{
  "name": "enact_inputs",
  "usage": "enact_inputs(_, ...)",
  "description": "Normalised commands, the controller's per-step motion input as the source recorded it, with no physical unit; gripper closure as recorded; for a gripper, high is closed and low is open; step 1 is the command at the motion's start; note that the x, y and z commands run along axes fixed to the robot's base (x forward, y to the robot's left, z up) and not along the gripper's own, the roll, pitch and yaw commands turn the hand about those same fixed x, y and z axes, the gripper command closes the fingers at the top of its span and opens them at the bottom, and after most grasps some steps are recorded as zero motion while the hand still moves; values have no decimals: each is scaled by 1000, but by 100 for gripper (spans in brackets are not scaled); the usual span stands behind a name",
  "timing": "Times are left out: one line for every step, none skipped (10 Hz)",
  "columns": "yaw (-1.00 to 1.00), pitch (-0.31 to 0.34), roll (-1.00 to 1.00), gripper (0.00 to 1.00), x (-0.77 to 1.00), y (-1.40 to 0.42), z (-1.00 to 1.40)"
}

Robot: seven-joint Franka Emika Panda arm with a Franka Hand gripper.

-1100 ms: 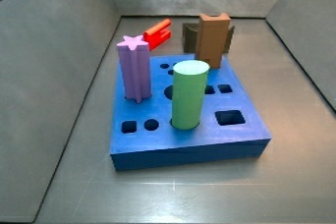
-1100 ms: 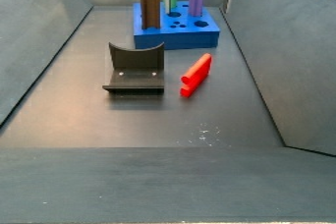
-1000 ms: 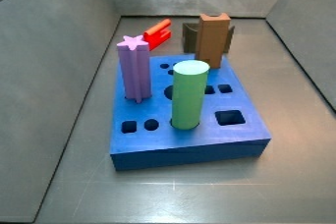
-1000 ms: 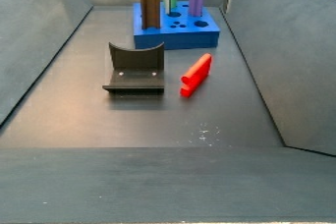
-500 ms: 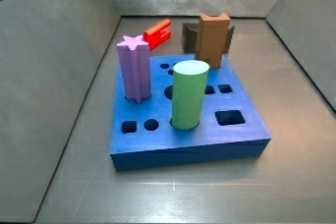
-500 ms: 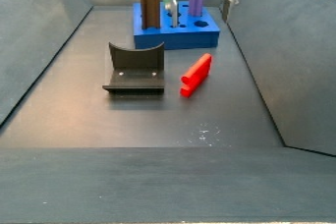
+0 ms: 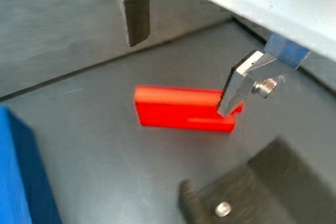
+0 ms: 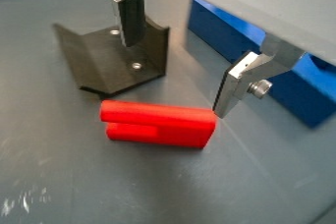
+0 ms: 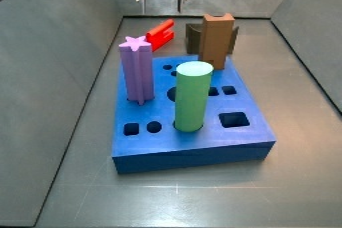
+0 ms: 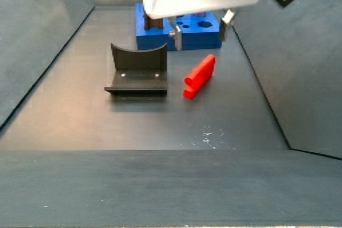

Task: Pick up the square-circle object. Move up. Place the square-circle object on the fixture. Regrasp the square-circle object. Move to above the board. Insert the square-circle object.
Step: Pick up the square-circle object.

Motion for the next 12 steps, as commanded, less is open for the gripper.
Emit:
enact_inputs(-1000, -47, -34, 0, 0, -40, -323)
enact_inputs(-1000, -50, -41, 0, 0, -6, -334)
enact_inputs(-1000, -43, -29, 0, 0, 0, -303)
enact_inputs(-1000, -47, -31, 0, 0, -3, -309)
enact_inputs(-1000, -47, -30, 0, 0, 0, -309)
enact_inputs(-1000, -50, -31, 0, 0, 0, -311)
enact_inputs(-1000, -46, -34, 0, 0, 0, -309)
enact_inputs(-960, -53, -33, 0, -20, -20, -297)
enact_inputs(-706, -61, -23, 0, -334, -83, -246)
enact_inputs(0, -6, 0, 0, 0, 0, -49)
enact_inputs(46, -123, -11, 0, -403, -66, -451)
enact_inputs(597, -121, -14, 0, -377, 0, -489)
